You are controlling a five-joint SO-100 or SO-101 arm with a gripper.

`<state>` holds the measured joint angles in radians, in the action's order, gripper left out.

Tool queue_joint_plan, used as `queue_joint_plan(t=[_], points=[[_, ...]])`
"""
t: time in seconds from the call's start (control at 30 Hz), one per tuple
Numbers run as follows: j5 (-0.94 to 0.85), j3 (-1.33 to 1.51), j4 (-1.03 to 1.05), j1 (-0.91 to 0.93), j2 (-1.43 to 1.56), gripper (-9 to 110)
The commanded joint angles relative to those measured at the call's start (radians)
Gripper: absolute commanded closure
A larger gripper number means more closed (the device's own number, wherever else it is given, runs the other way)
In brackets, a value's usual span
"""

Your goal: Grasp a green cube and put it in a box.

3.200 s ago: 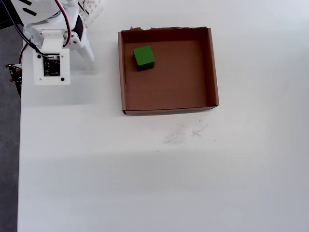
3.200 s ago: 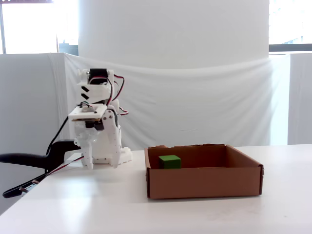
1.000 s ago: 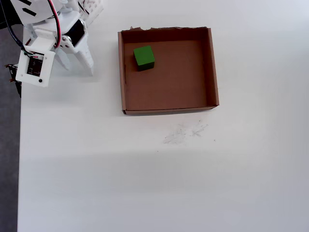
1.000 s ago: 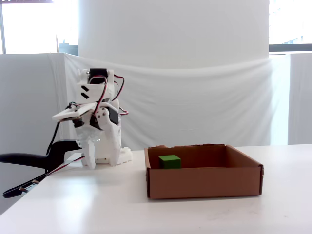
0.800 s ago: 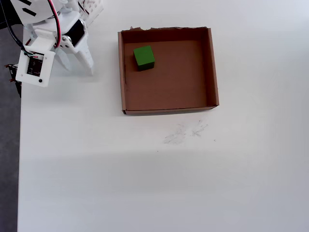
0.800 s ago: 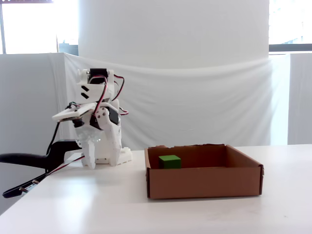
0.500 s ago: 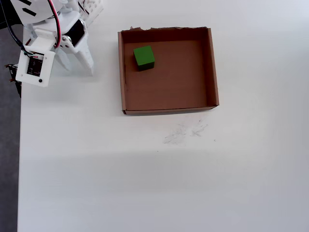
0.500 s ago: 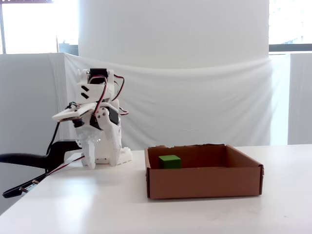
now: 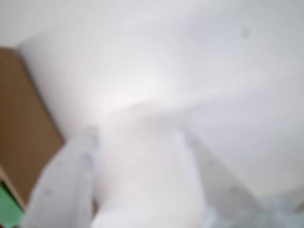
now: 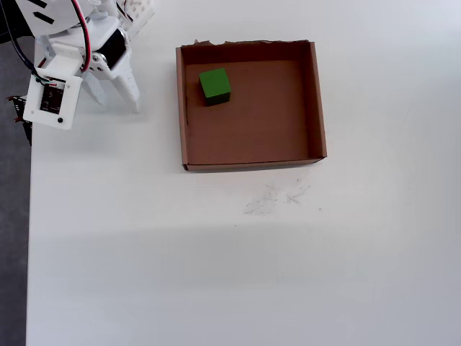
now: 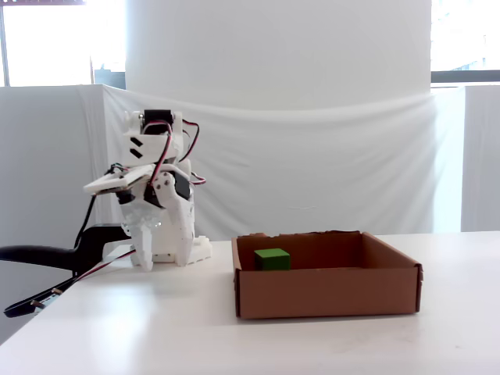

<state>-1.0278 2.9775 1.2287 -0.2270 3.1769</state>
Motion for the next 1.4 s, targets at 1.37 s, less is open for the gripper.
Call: queue_joint_plan(t=[1.37], points=[[0.003,-0.006,0.005,-0.008,0.005,80]])
